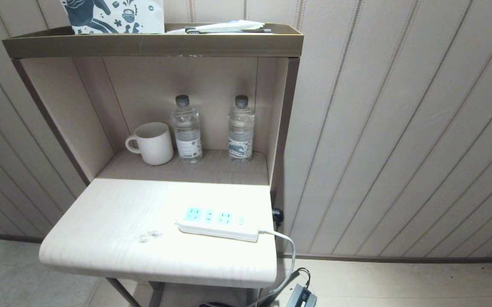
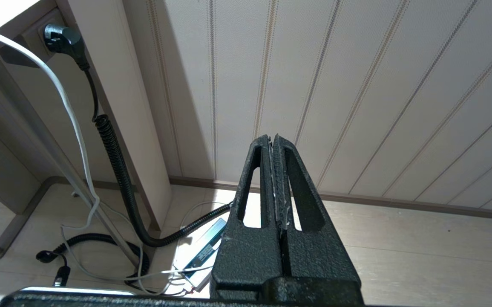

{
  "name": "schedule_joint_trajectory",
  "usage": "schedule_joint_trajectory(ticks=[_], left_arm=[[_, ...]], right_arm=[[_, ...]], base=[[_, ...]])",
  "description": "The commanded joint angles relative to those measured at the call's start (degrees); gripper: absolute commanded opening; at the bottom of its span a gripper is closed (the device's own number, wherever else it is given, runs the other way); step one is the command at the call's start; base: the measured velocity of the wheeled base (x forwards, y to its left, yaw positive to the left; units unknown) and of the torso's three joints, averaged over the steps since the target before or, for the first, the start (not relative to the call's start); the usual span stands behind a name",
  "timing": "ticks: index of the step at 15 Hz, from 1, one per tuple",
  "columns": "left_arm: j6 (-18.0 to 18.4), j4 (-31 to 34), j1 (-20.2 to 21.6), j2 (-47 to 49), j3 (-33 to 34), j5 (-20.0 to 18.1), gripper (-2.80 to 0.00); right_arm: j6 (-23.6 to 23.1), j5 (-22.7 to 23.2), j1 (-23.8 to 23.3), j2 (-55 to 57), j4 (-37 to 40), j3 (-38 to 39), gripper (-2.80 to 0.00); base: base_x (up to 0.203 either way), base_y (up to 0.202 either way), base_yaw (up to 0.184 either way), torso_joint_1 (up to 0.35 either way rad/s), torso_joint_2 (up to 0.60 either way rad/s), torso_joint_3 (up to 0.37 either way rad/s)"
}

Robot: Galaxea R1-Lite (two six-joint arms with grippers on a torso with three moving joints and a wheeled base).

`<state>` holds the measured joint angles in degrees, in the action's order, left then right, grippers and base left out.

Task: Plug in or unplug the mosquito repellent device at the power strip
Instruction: Insert the plug into the socket

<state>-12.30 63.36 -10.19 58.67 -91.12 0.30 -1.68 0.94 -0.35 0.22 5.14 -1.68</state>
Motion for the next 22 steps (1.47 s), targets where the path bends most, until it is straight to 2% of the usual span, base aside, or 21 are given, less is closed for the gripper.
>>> schedule_joint_trajectory(ticks=[1, 8, 22], left_arm=[[-0.03, 0.86, -0.09, 3.9, 0.22, 0.1, -2.8], [0.08, 1.16, -0.09, 3.82, 1.12, 0.22, -2.8], [-0.01, 1.07, -0.09, 3.12, 1.04, 0.22, -2.8]], right_arm=[[-0.08, 0.03, -0.06, 0.04, 0.04, 0.01, -2.8], [-0.08, 0.08, 0.0, 0.04, 0.04, 0.01, -2.8], [-0.08, 0.11, 0.0, 0.04, -0.05, 0.01, -2.8]], base=[[0.0, 0.0, 0.0, 0.0, 0.0, 0.0], [0.0, 0.0, 0.0, 0.042, -0.09, -0.051], [0.0, 0.0, 0.0, 0.249, -0.54, -0.293]])
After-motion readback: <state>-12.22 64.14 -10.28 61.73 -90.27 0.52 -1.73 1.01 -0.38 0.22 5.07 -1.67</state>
